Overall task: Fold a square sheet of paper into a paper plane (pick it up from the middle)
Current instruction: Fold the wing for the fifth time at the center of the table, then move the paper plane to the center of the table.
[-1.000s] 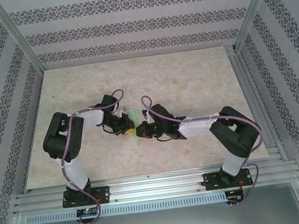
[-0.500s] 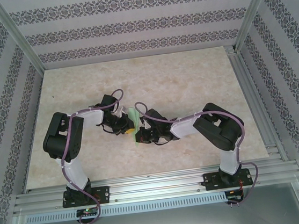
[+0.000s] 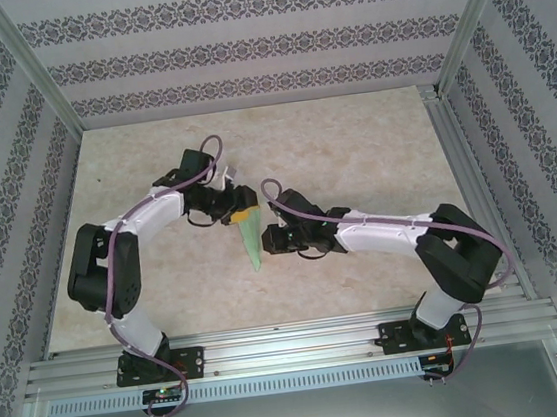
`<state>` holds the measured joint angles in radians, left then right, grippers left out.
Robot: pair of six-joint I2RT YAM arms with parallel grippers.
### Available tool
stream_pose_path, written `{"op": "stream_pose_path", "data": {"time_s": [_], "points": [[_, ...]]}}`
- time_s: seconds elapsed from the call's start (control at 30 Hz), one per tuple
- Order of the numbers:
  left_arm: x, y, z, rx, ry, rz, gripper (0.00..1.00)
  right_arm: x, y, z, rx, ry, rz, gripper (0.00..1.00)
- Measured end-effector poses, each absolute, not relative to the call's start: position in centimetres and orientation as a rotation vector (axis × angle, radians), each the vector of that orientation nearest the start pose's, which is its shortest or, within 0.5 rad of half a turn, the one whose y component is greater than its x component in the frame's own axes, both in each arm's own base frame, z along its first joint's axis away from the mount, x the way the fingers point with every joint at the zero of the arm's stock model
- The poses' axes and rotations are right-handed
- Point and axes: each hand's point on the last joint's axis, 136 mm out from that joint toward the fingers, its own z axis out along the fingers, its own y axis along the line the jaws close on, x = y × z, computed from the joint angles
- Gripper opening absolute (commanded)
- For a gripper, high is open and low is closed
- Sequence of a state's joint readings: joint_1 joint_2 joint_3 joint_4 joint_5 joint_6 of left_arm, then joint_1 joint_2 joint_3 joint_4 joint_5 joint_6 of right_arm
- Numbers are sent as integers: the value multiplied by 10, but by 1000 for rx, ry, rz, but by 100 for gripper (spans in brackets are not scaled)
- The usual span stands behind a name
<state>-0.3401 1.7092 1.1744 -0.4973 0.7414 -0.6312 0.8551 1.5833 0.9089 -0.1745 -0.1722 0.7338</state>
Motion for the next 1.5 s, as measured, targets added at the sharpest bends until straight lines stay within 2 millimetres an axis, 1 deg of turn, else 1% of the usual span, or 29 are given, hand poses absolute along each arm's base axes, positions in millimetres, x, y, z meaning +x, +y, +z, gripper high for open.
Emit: {"op": "stream_pose_path", "data": {"time_s": [0.1,0.17,0.2,0.27,0.3,0.33,0.37,0.4,0.43,0.5,0.57,0.7,0.83,1.03,1.17,1.23,1.33,1.43,1.5], "points": [[347,-236,172,-74,2630,-1219,68,253,324,109,-261,2559,828,19],[350,-222,193,-96,2571,-1142,71,257,327,119,-287,2543,803,23],[352,-210,199,-134,2552,-1090,72,260,331,124,-302,2535,789,24],[358,-186,204,-221,2520,-1015,72,265,342,129,-335,2531,762,28],[361,-171,201,-283,2512,-984,72,267,349,130,-354,2536,736,32],[363,-155,192,-357,2516,-956,72,270,355,128,-369,2543,700,37],[363,-144,182,-415,2525,-941,72,272,359,125,-380,2554,666,40],[361,-130,167,-491,2545,-921,72,275,364,120,-384,2573,619,47],[357,-120,153,-554,2568,-906,72,278,367,114,-395,2593,574,50],[347,-109,129,-642,2617,-886,72,280,372,100,-406,2639,484,51],[341,-108,118,-680,2652,-881,72,283,374,87,-412,2677,380,51],[340,-108,118,-680,2654,-890,72,280,370,64,-423,2743,221,50],[341,-108,118,-683,2653,-893,72,276,362,47,-414,2802,126,45],[340,-108,117,-683,2654,-898,72,274,356,31,-406,2841,54,43],[340,-108,117,-683,2655,-899,71,274,357,30,-405,2848,44,38],[339,-108,116,-685,2658,-899,72,275,357,30,-399,2849,42,34],[338,-109,115,-685,2662,-905,72,275,355,30,-387,2848,30,18],[337,-110,115,-684,2664,-912,72,276,353,30,-384,2842,12,5],[337,-111,115,-683,2665,-919,72,276,350,29,-386,2838,-1,0]]}}
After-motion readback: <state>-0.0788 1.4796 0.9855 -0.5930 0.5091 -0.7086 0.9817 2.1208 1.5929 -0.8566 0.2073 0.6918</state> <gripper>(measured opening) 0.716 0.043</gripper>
